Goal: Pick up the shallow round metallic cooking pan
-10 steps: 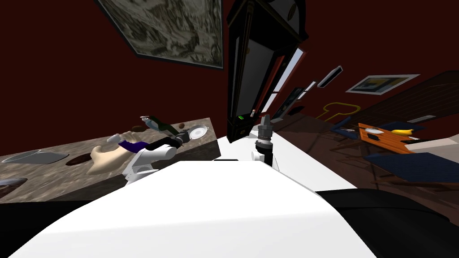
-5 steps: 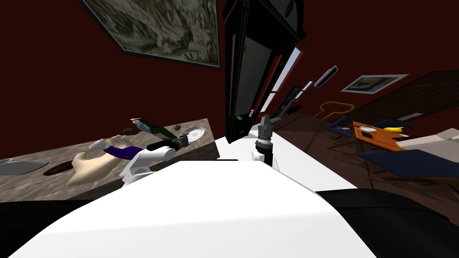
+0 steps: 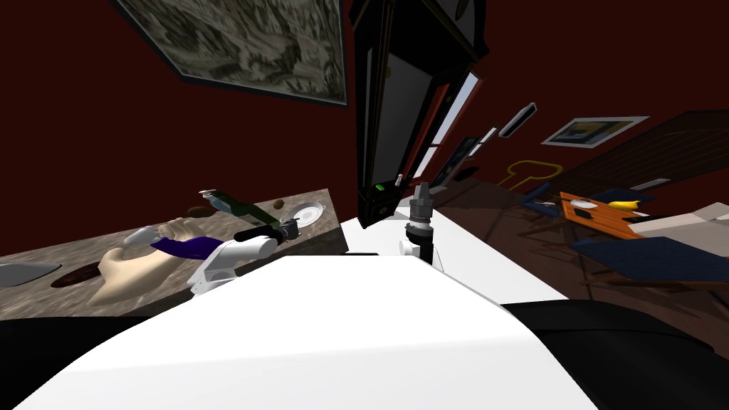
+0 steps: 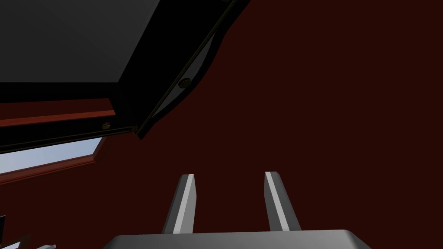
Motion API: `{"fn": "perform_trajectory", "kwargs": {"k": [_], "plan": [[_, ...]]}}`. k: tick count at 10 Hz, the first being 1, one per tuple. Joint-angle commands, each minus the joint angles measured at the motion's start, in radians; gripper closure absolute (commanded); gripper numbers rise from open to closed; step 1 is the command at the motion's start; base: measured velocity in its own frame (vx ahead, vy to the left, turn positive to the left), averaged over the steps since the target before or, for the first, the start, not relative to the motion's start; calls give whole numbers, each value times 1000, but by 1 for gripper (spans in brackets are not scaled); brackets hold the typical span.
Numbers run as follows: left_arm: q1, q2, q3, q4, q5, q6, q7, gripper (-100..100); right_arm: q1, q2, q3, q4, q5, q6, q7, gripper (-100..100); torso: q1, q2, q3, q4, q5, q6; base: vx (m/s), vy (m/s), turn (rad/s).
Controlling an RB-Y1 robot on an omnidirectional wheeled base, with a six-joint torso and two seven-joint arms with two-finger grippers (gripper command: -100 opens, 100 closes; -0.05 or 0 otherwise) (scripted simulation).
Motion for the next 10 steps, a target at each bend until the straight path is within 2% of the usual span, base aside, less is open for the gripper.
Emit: {"fn": "perform_trajectory", "kwargs": {"k": [1, 3, 4, 5, 9, 10], "plan": [[-11, -6, -6, 29, -7, -18, -5, -100, 0, 0, 0, 0, 0, 0, 0, 0, 0, 0, 0, 0, 0, 0, 16, 4, -35], [-24, -14, -14, 66, -16, -41, -12, -100, 0, 0, 0, 0, 0, 0, 0, 0, 1, -1, -1, 0, 0, 0, 24, 12, -37], [-21, -12, -12, 52, -15, -28, -8, -100, 0, 0, 0, 0, 0, 0, 0, 0, 1, -1, -1, 0, 0, 0, 0, 0, 0], [-22, -13, -13, 54, -16, -31, -9, 100, 0, 0, 0, 0, 0, 0, 0, 0, 0, 0, 0, 0, 0, 0, 0, 0, 0], [-21, -14, -12, 55, -15, -31, -7, 100, 0, 0, 0, 0, 0, 0, 0, 0, -1, 1, 1, 0, -1, 0, 0, 0, 0], [-21, -14, -13, 55, -15, -30, -7, 0, 0, 0, 0, 0, 0, 0, 0, 0, -1, 1, 1, 1, -1, 0, 0, 0, 0]]}}
